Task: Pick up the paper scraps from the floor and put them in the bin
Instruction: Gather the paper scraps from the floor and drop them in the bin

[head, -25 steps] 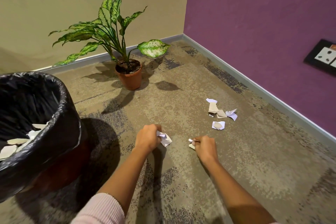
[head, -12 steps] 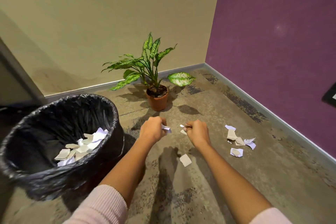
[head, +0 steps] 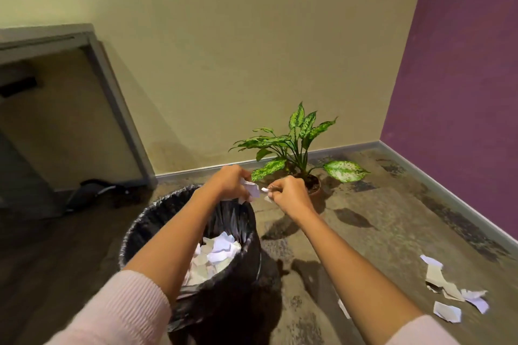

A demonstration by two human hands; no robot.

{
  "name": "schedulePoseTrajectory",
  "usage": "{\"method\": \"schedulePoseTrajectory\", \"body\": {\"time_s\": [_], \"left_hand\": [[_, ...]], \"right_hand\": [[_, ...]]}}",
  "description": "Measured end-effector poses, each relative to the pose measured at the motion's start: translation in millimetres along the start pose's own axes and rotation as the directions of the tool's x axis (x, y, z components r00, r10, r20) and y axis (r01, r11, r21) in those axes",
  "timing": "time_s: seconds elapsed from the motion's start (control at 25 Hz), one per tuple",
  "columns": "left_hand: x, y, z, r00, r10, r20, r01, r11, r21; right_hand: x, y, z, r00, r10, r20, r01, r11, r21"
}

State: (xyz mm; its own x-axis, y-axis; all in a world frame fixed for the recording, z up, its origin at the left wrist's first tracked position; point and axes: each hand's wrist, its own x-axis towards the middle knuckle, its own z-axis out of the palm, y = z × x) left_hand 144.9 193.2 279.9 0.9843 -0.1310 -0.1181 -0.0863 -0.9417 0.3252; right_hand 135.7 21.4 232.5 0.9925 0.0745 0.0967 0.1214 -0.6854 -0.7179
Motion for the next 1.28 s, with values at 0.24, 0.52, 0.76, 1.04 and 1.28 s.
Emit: {"method": "schedulePoseTrajectory", "body": {"time_s": [0.24,0.52,0.76,1.04,1.28], "left_hand": [[-5.7,-71.0,-3.3,0.960,-0.189,0.205,0.169,0.980,0.107],[-11.4,-108.8,19.8,0.874,-0.336,0.350,0.276,0.938,0.211],[-14.1,-107.4,18.8,0.912,-0.302,0.276,0.271,0.951,0.148],[-13.5,-81.5,6.0,0.967,-0.210,0.145,0.183,0.967,0.176],[-19.2,-43.3,3.5,0.987,-0.161,0.010,0.159,0.978,0.132]], "right_hand": [[6.5,-50.1,46.4,0.982,-0.120,0.143,0.123,0.992,-0.010],[6.5,-62.7,85.3,0.919,-0.119,0.375,0.163,0.983,-0.089],[6.1,-65.1,80.6,0.879,-0.136,0.457,0.221,0.965,-0.138],[-4.9,-68.6,61.4,0.917,-0.184,0.354,0.228,0.970,-0.086],[-15.6,-51.6,26.3,0.967,-0.153,0.206,0.151,0.988,0.025]]}}
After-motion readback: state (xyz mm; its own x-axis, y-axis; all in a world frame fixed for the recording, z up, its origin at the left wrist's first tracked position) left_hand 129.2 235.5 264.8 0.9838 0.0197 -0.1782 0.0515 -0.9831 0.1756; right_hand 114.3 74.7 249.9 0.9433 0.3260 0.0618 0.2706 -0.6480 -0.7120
